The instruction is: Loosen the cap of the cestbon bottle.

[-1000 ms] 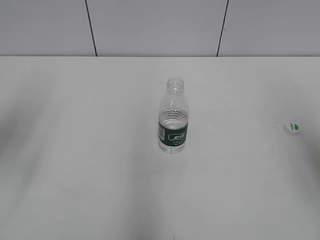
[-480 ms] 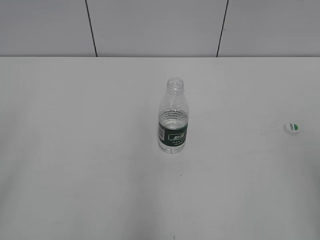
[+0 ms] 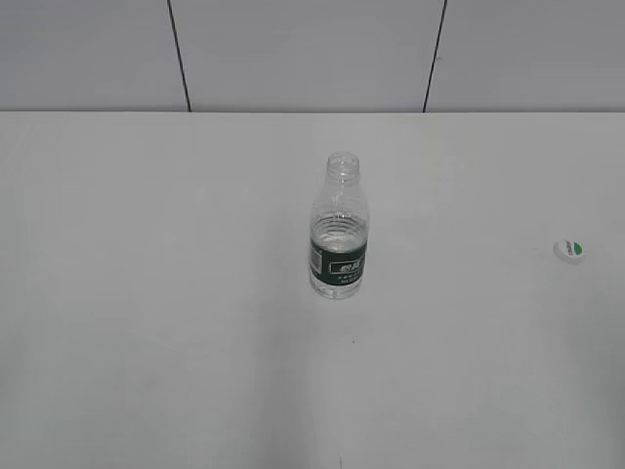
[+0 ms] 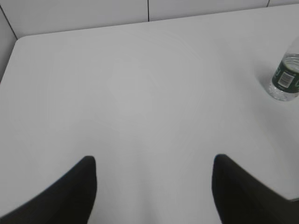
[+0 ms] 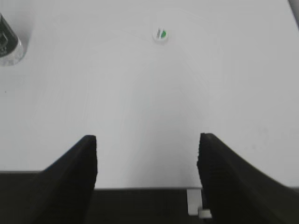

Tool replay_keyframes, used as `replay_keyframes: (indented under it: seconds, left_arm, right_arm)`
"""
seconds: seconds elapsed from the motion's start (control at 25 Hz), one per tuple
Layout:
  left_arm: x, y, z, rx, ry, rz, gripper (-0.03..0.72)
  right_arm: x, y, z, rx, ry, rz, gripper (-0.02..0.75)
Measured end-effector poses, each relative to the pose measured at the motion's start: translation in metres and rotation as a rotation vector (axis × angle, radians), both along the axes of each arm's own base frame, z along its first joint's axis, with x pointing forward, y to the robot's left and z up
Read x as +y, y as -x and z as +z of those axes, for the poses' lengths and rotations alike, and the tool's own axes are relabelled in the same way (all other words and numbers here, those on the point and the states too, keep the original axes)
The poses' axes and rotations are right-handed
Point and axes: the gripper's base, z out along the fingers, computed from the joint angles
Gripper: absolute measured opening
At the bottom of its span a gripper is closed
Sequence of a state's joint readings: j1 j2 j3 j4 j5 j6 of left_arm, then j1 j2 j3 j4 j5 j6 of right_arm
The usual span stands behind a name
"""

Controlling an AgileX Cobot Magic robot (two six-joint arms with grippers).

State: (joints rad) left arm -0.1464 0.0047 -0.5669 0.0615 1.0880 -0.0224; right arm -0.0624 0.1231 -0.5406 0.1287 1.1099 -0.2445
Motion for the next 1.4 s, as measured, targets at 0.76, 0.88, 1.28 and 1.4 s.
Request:
replay_keyframes:
  seconds: [0.76, 0.88, 1.28, 1.4]
  left_arm:
    - [-0.005, -0.003, -0.007, -0.003, 0.045, -0.04, 0.433]
    - [-0.005, -0.003, -0.007, -0.003, 0.04, -0.036, 0.421]
    - [-0.007, -0.003, -0.007, -0.006, 0.045, 0.082, 0.416]
    - [-0.006, -0.003, -0.007, -0.008, 0.038, 0.094, 0.415]
  right_arm:
    - [0.002, 0.016, -0.009, -0.1, -0.02, -0.003, 0.519]
    - [-0.002, 0.016, -0.01, -0.099, 0.011, -0.035, 0.519]
    - [-0.003, 0.016, -0.01, -0.097, 0.016, -0.05, 0.519]
    - [-0.003, 0.016, -0.01, -0.098, 0.017, -0.05, 0.519]
